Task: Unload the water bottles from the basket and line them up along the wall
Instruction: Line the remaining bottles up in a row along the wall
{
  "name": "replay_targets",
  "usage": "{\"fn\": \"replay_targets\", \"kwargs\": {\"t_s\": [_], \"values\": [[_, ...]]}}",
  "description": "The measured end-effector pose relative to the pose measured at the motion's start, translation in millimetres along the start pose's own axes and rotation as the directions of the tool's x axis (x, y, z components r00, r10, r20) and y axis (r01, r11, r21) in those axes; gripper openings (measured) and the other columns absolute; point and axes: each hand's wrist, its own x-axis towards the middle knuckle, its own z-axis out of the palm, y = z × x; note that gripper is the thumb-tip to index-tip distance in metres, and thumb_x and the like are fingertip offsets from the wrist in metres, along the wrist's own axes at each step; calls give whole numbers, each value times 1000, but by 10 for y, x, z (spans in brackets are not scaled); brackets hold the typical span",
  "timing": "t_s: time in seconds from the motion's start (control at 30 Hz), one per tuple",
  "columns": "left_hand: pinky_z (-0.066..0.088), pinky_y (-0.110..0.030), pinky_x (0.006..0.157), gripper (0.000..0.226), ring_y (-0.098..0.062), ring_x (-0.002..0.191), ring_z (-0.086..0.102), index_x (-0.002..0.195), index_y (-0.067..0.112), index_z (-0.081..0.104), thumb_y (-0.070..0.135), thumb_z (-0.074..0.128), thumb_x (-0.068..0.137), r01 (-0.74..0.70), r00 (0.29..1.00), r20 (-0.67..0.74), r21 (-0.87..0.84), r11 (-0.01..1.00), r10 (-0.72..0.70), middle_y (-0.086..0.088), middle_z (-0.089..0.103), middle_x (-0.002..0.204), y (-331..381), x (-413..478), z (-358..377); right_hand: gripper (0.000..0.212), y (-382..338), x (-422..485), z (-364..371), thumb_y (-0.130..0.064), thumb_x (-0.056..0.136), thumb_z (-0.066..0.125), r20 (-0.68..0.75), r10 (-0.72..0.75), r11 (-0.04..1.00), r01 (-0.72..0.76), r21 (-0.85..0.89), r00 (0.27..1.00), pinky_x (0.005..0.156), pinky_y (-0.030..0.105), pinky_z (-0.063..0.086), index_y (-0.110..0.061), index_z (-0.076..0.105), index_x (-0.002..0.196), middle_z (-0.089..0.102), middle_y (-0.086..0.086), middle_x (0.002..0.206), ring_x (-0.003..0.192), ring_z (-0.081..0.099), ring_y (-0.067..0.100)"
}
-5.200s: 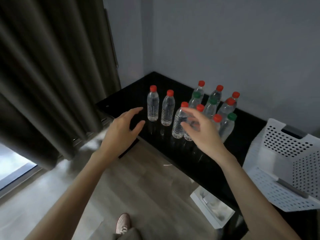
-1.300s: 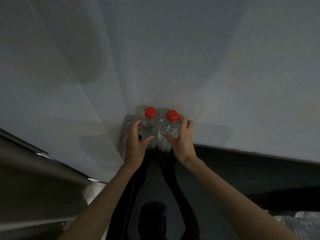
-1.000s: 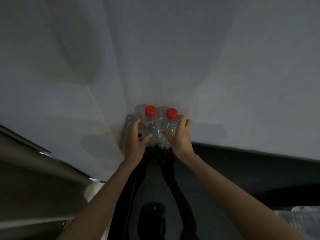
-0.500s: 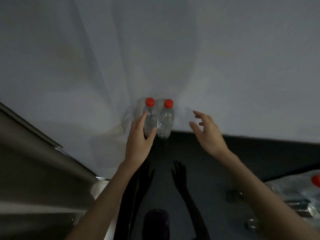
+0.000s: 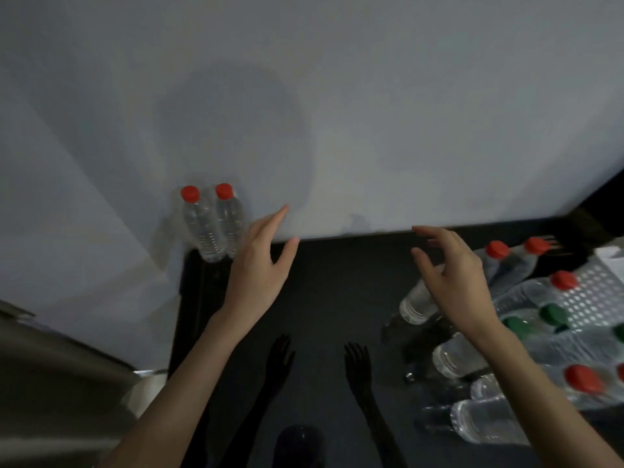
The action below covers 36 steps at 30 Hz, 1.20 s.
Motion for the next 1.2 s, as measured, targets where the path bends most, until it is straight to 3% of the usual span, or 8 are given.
{"fn": "replay_targets", "kwargs": {"t_s": [0.2, 0.43, 0.57, 0.73, 0.8, 0.93, 1.03, 1.2], "values": [[41, -37, 110, 52, -8, 130, 46, 145, 19, 42, 28, 56, 96, -5, 995, 98, -58, 998, 10, 2, 50, 141, 636, -78, 698, 34, 568, -104, -623, -13, 90, 61, -31, 9, 1000, -10, -20, 999, 95, 39, 47, -13, 59, 124, 62, 4, 119, 110, 58, 22], [45, -31, 104, 57, -9, 125, 50, 146, 25, 38, 27, 61, 94, 114, 972, 221, -169, 979, -75, 3, 50, 142, 1156, -202, 1651, 37, 1321, -17, -1039, -14, 90, 66, 52, -10, 995, 15, -97, 999, 95, 42, 45, -12, 56, 125, 59, 9, 118, 107, 56, 26], [45, -29, 101, 67, -9, 125, 49, 149, 24, 33, 30, 65, 91, 215, 944, 292, -192, 957, -154, 0, 47, 144, 1226, -187, 2107, 45, 1585, 179, -1033, -17, 91, 63, 181, 31, 996, -15, -88, 983, 97, 40, 46, -14, 48, 133, 50, 9, 131, 106, 57, 27], [39, -33, 108, 80, -14, 132, 43, 149, 23, 31, 32, 75, 83, 300, 909, 335, -118, 947, -246, -2, 43, 146, 1091, -133, 2523, 56, 1818, 540, -864, -18, 89, 64, 376, 155, 986, -120, -114, 913, 91, 31, 46, -17, 41, 140, 43, 14, 140, 112, 57, 28], [40, -36, 108, 81, -13, 130, 45, 146, 24, 35, 31, 79, 78, 327, 897, 351, -116, 938, -269, 0, 47, 141, 1017, -142, 2663, 54, 1913, 634, -796, -20, 88, 65, 441, 178, 983, -137, -124, 880, 90, 30, 43, -18, 43, 138, 47, 15, 134, 110, 57, 28], [50, -35, 96, 62, -10, 110, 58, 121, 33, 52, 29, 85, 69, 356, 895, 329, -124, 926, -301, 7, 60, 115, 886, -200, 2866, 44, 2060, 691, -689, -25, 89, 65, 583, 153, 987, -100, -123, 798, 70, 20, 39, -22, 46, 128, 57, 4, 110, 90, 55, 16], [49, -24, 86, 57, -1, 100, 60, 112, 30, 53, 26, 87, 67, 364, 890, 336, -120, 924, -307, 10, 62, 105, 822, -219, 2937, 36, 2125, 698, -640, -21, 86, 69, 595, 102, 995, -94, -44, 797, 51, 11, 39, -22, 44, 113, 57, -4, 87, 71, 56, 6], [43, -10, 77, 56, 5, 93, 59, 110, 30, 55, 26, 88, 65, 366, 894, 313, -95, 926, -322, 15, 63, 98, 810, -213, 2919, 22, 2126, 699, -626, -22, 91, 64, 588, 73, 990, -129, 54, 806, 54, 14, 40, -20, 47, 105, 57, 0, 81, 66, 54, 7]]}}
